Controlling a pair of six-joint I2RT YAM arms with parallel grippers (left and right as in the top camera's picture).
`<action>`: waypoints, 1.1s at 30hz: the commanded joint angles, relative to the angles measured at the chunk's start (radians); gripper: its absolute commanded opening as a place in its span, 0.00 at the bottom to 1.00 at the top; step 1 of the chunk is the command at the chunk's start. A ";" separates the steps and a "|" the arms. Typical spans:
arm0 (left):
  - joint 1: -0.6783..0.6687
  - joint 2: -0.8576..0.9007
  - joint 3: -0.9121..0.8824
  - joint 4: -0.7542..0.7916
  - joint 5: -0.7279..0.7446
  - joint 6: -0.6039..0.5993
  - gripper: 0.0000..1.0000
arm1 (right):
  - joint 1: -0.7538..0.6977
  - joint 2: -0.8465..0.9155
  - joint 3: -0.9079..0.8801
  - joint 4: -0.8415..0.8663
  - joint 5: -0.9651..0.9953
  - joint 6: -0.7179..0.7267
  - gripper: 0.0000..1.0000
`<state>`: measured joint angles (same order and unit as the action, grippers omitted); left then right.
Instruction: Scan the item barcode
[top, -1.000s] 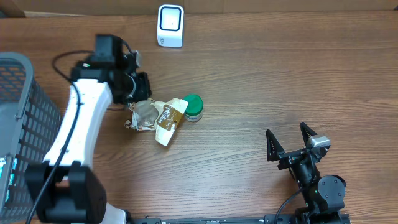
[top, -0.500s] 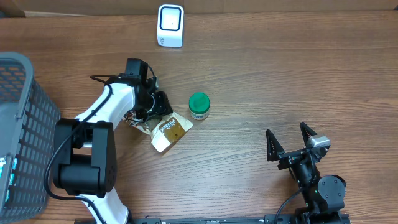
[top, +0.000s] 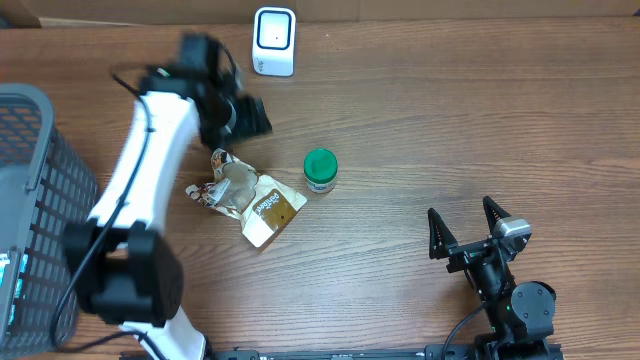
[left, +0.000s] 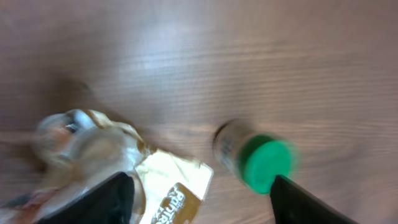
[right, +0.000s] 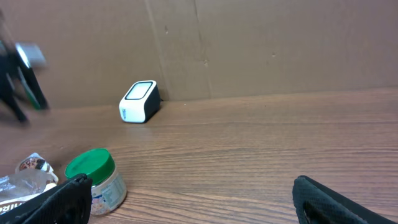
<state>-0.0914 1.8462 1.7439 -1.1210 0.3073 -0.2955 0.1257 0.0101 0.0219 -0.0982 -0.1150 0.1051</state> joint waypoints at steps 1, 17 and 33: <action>0.059 -0.124 0.244 -0.098 -0.054 0.012 0.99 | -0.003 -0.007 -0.003 0.004 0.006 -0.002 1.00; 0.729 -0.269 0.635 -0.568 -0.345 -0.075 0.93 | -0.003 -0.007 -0.003 0.004 0.006 -0.002 1.00; 1.062 -0.243 -0.020 -0.234 -0.370 -0.168 0.92 | -0.003 -0.007 -0.003 0.004 0.006 -0.002 1.00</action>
<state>0.9390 1.6035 1.8736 -1.4425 -0.0429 -0.4469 0.1257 0.0101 0.0219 -0.0978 -0.1154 0.1047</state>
